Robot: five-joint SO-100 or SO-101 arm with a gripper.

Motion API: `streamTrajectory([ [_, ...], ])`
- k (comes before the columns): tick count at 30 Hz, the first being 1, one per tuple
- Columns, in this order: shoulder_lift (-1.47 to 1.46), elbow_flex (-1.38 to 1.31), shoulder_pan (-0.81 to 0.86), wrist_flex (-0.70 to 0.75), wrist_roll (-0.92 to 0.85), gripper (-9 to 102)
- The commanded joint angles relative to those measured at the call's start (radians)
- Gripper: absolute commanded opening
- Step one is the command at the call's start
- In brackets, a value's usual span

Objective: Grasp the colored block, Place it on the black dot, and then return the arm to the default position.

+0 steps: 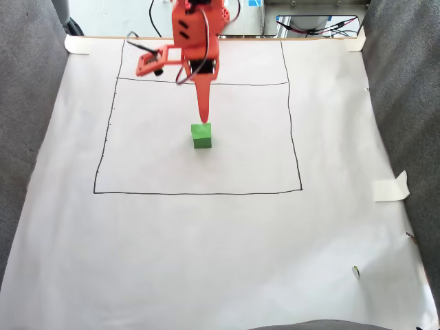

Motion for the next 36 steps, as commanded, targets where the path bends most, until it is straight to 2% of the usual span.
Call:
streamTrajectory([
  [1,0.275,0.345,-0.009,-0.14,-0.005,45],
  [12,0.942,0.927,0.018,-0.265,-0.109,44],
  [15,1.143,1.086,0.038,-0.268,-0.127,39],
  [19,1.427,1.269,0.034,-0.184,-0.121,25],
  [23,1.66,1.376,0.021,-0.034,-0.135,24],
  [26,1.672,1.373,0.035,0.02,-0.143,20],
  [31,1.672,1.457,0.095,-0.066,-0.155,20],
  [36,1.672,1.482,0.075,-0.044,-0.17,13],
])
